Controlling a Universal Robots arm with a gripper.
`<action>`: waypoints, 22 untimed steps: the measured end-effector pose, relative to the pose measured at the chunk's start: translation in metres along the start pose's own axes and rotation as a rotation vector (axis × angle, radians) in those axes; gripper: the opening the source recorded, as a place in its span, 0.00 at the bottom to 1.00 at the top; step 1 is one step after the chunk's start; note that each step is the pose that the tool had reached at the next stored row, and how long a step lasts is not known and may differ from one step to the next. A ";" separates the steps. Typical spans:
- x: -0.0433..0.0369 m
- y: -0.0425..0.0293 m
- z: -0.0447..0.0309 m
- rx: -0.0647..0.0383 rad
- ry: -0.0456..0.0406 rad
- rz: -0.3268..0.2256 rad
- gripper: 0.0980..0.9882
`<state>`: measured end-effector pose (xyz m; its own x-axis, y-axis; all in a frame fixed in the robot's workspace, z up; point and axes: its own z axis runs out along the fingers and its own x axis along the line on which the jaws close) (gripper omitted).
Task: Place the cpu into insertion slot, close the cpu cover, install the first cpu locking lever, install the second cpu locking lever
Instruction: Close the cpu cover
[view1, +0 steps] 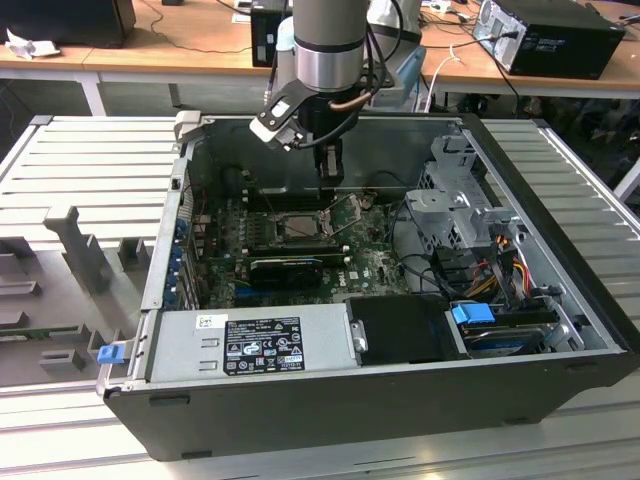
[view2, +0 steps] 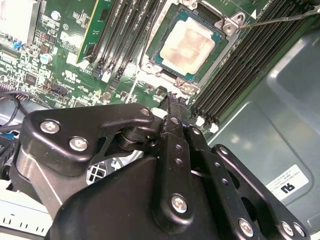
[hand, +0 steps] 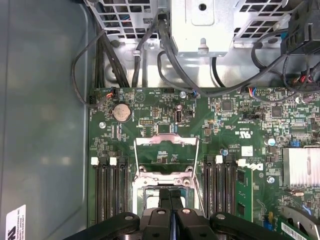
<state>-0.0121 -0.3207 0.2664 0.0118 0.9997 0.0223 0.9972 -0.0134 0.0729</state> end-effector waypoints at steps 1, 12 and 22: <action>0.0000 0.0012 0.0001 0.000 0.0000 0.000 0.01; 0.0001 0.0089 0.0007 0.000 0.0001 0.000 0.01; 0.0003 0.0178 0.0010 0.000 -0.0001 0.000 0.01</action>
<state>0.0057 -0.3207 0.2667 0.0119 0.9997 0.0222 0.9973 -0.0135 0.0727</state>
